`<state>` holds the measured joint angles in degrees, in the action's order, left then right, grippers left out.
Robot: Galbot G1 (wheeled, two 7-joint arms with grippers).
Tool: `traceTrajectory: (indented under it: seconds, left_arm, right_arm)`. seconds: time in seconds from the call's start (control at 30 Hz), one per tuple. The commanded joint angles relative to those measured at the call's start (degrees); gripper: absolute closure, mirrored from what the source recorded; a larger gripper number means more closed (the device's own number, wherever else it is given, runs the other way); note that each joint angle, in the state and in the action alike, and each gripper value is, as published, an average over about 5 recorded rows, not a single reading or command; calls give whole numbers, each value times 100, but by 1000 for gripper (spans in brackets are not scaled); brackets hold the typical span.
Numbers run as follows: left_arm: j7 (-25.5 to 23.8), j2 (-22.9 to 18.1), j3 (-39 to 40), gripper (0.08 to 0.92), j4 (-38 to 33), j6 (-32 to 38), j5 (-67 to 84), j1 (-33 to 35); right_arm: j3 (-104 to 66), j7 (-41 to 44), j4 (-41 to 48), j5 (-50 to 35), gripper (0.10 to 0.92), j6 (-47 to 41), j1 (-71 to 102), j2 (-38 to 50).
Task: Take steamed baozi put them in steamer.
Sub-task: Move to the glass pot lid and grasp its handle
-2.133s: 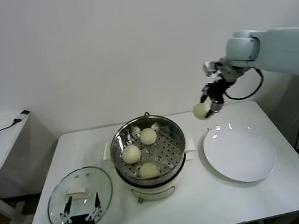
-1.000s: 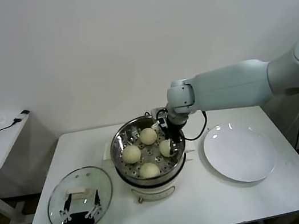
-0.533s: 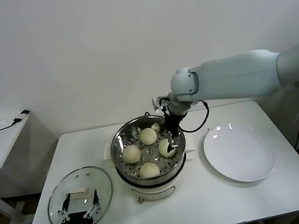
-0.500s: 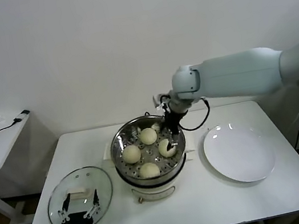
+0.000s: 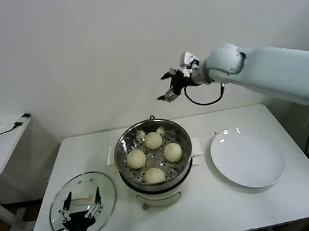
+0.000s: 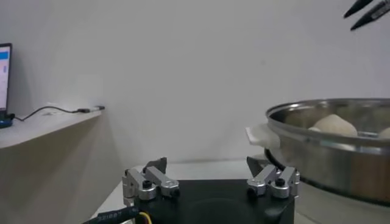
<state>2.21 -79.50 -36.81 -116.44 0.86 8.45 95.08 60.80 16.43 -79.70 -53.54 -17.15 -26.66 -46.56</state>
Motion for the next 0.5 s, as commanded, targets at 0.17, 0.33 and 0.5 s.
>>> traceTrajectory:
  seconds: [0.17, 0.33, 0.5]
  left_arm:
    - [-58, 155, -54, 177, 255, 337, 99, -266]
    - [-42, 252, -115, 177, 369, 464, 96, -326]
    - [38, 313, -234, 177, 444, 582, -157, -397]
  right_arm:
    - [-7387, -1759, -1565, 1743, 202, 774, 7151, 1740]
    - [-9500, -1359, -1740, 2095, 203, 1455, 9532, 669]
    - [-10180, -1174, -1860, 2420, 202, 2311, 10700, -657]
